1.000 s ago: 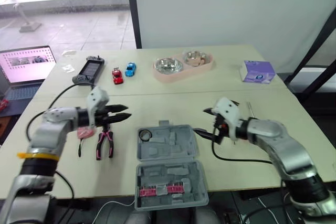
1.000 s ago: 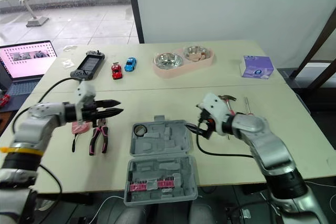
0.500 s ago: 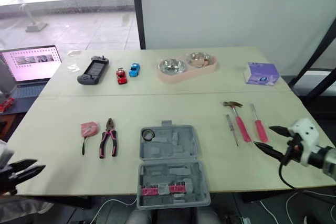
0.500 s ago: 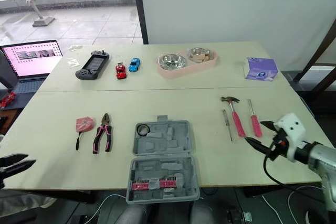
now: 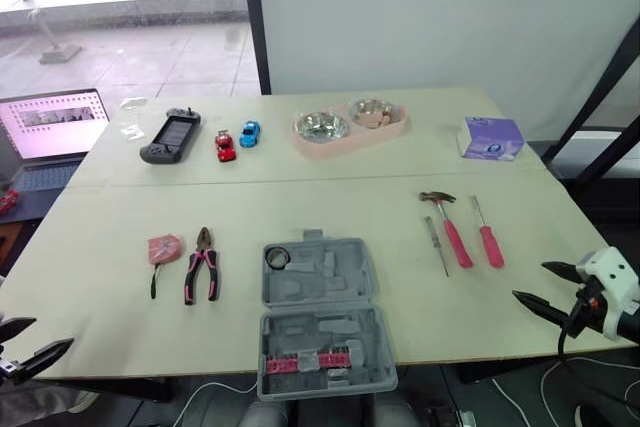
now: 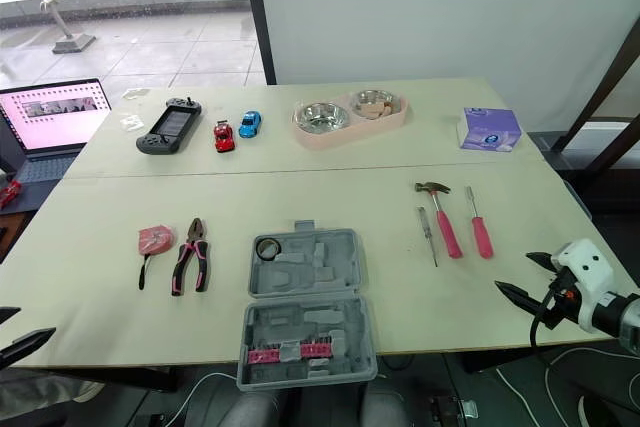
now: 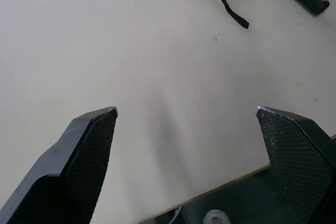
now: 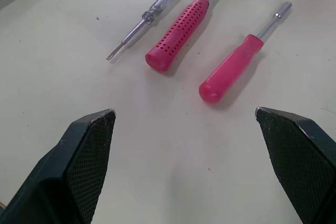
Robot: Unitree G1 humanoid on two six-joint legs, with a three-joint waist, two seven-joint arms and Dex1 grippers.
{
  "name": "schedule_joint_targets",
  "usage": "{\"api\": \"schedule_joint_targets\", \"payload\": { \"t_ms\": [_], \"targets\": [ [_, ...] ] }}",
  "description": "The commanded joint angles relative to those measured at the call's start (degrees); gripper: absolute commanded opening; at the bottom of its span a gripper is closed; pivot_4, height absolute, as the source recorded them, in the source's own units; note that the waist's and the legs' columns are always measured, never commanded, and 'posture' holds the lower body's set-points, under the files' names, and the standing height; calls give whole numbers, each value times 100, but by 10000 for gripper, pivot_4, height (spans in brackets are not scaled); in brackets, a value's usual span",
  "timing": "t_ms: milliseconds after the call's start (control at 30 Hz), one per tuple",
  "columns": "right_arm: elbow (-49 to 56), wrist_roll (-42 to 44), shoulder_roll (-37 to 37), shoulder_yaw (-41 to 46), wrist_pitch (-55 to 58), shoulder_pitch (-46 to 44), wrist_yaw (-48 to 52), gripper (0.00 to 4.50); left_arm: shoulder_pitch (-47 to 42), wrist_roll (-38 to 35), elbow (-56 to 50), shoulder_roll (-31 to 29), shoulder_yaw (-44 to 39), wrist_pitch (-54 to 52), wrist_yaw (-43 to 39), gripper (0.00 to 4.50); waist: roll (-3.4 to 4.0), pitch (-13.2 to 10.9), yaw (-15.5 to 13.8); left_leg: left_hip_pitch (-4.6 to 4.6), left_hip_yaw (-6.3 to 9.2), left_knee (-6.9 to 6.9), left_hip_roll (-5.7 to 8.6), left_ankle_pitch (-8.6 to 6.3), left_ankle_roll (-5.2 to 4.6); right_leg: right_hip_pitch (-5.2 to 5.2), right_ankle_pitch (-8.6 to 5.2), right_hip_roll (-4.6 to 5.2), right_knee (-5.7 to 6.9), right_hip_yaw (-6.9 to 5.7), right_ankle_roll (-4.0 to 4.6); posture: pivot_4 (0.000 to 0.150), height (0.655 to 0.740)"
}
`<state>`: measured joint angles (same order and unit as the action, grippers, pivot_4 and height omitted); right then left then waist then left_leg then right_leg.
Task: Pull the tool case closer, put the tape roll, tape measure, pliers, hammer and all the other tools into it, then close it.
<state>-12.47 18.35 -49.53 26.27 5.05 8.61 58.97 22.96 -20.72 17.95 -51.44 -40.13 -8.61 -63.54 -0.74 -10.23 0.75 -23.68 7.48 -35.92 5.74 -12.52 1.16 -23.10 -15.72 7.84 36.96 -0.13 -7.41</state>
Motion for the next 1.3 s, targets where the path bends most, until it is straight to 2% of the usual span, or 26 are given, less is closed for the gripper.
{"api": "schedule_joint_targets", "payload": {
  "t_ms": [33, 167, 333, 433, 500, 633, 733, 867, 1033, 1300],
  "targets": [
    [153, 86, -6, 180, -45, 71, -82, 45000, -46, -47, -27, -56, -24, 46, 6, 44313, 0, 0, -5, 0, 0, 0, 0, 0, 0, 0, 0, 0, 0, 0, 0, 1500, 7233],
    [526, 149, 46, 183, 90, 151, -224, 45000, -211, -69, -47, -74, 59, -21, 41, 44313, 0, 0, -4, 0, -2, 0, 0, -1, 1, 1, 0, 0, 0, 1, 0, 1500, 7233],
    [1982, 530, 137, -33, 867, 74, -527, 45000, -472, -263, -576, 356, 234, -395, 447, 44313, 7, 2, 3, 0, -4, 0, -6, -1, 2, 0, 1, -4, 0, 5, 2, 1500, 7233],
    [2992, 1051, 221, -470, 1569, -268, -637, 45000, -679, -373, -1168, 946, 370, -674, 1121, 44313, 5, 3, 8, -1, -6, -1, -8, -1, 1, -1, 1, -5, 0, 9, 1, 1500, 7233],
    [3280, 1191, 264, -646, 1805, -434, -693, 45000, -751, -387, -1401, 1179, 378, -777, 1430, 44313, -7, 4, -13, -1, -6, -3, -16, 2, -4, -2, 4, -11, 0, 12, 3, 1500, 7233],
    [3992, 1408, 546, -1820, 2302, -1444, -728, 45000, -1220, -337, -1869, 1956, 495, -950, 2683, 44313, -13, 5, -24, -2, -5, -10, -19, 1, -3, -2, 7, -16, -1, 5, 3, 1500, 7233],
    [3918, 1161, 963, -2860, 2317, -2375, -541, 45000, -1659, -72, -2016, 2380, 904, -1116, 3445, 44313, -15, 5, -23, -1, -5, -12, -20, 2, -3, -1, 14, -20, 0, 1, -5, 1500, 7233],
    [3470, 765, 1185, -3525, 2069, -3052, -301, 45000, -2069, 330, -1527, 2578, 1299, -1245, 4095, 44313, -23, 9, -45, -2, -5, -14, -10, 3, -5, -4, 23, -27, 3, -4, -18, 1500, 7233],
    [3219, 606, 1446, -3772, 2001, -3467, -301, 45000, -2200, 566, -989, 2650, 1622, -1015, 4265, 44313, -24, 10, -19, -1, -5, -12, -2, 0, -9, -8, 24, -25, 8, -3, -19, 1500, 7233],
    [3169, 500, 1555, -3790, 2034, -3560, -342, 45000, -2601, 685, -377, 2771, 1993, -789, 4251, 44313, -21, 11, -105, -1, 0, -16, 0, 2, -5, -13, 24, -24, 16, -4, -17, 1500, 7233]
  ]
}}
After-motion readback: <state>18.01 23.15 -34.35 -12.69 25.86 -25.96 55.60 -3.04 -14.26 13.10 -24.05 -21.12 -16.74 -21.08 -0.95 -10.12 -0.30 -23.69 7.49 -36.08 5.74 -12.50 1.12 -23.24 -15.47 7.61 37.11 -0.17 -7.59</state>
